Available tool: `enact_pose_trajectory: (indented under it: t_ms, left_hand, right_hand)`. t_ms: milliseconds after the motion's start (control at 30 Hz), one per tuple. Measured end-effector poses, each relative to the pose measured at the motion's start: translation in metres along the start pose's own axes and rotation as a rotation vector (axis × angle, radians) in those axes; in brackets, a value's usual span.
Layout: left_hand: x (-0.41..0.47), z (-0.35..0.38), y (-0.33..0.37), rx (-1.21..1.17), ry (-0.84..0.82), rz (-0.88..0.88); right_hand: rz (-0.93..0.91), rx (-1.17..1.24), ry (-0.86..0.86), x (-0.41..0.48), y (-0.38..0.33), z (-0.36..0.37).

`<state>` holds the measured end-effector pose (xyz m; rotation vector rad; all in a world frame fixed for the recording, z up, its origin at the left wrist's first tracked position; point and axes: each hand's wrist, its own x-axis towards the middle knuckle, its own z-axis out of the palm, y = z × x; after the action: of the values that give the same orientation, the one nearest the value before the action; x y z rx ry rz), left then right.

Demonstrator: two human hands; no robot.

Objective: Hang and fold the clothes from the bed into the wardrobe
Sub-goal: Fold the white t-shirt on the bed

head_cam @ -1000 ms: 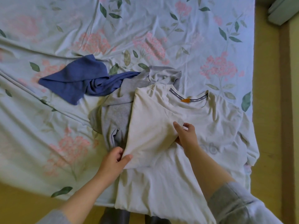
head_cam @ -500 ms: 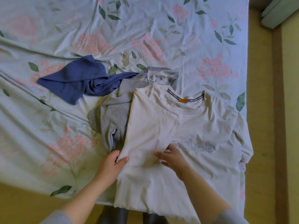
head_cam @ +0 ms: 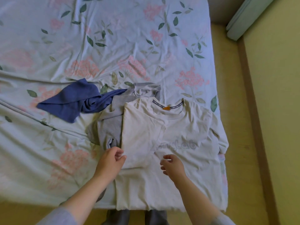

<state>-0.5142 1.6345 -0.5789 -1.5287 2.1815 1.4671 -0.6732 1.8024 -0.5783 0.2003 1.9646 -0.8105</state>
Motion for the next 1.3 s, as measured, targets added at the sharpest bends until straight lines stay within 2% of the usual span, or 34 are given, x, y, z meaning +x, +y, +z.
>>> enact_pose_trajectory:
  t_ms: [133, 367, 567, 833, 1033, 1300]
  left_hand:
    - [-0.008, -0.009, 0.041, 0.025, -0.130, 0.076]
    - [-0.016, 0.013, 0.104, 0.115, -0.169, 0.199]
    - [-0.021, 0.079, 0.158, 0.097, -0.158, 0.203]
    - [-0.029, 0.195, 0.204, 0.042, -0.191, 0.199]
    - [0.001, 0.220, 0.206, 0.103, -0.237, 0.216]
    - [0.034, 0.254, 0.195, 0.185, -0.207, 0.154]
  right_hand:
    - [0.004, 0.075, 0.056, -0.033, -0.011, -0.035]
    - [-0.009, 0.141, 0.046, -0.049, -0.002, -0.097]
    - [-0.040, 0.136, 0.051, -0.024, 0.004, -0.180]
    - [-0.110, -0.030, 0.108, 0.034, 0.029, -0.281]
    - [-0.081, -0.079, 0.139, 0.064, 0.050, -0.292]
    - [-0.163, -0.087, 0.179, 0.121, 0.066, -0.296]
